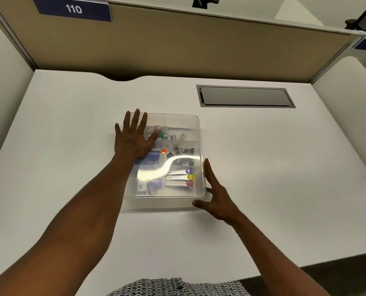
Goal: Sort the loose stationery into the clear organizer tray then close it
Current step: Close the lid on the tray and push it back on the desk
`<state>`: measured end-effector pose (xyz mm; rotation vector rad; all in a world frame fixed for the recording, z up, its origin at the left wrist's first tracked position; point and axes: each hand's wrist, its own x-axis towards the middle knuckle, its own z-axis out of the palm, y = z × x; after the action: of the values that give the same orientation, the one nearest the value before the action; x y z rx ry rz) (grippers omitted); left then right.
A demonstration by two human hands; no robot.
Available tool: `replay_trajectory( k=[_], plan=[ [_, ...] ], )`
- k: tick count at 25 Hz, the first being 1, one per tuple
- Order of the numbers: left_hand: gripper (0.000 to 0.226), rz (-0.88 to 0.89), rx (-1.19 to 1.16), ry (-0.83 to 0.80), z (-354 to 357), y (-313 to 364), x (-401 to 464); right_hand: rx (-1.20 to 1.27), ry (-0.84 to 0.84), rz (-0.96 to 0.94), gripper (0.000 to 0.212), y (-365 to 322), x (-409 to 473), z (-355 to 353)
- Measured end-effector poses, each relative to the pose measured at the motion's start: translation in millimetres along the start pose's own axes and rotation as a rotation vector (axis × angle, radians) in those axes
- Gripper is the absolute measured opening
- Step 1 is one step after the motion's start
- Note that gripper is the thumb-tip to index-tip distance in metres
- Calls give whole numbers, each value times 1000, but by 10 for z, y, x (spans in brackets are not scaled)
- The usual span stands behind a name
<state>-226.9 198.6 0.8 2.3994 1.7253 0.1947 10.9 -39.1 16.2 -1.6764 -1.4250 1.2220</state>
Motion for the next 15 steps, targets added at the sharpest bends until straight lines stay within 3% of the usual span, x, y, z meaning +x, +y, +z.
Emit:
replay_trajectory(
  k=[5, 8, 11, 15],
  plan=[
    [80, -22, -38, -6, 5, 4, -16, 8, 294, 91, 104, -53, -131, 257],
    [80, -23, -46, -1, 11, -2, -23, 225, 497, 322, 66, -62, -161, 308],
    [81, -17, -53, -5, 16, -11, -27, 344, 593, 458, 37, -114, -115, 341],
    [81, -17, -56, -1, 6, -7, -42, 327, 633, 500, 41, -213, -20, 415]
  ],
)
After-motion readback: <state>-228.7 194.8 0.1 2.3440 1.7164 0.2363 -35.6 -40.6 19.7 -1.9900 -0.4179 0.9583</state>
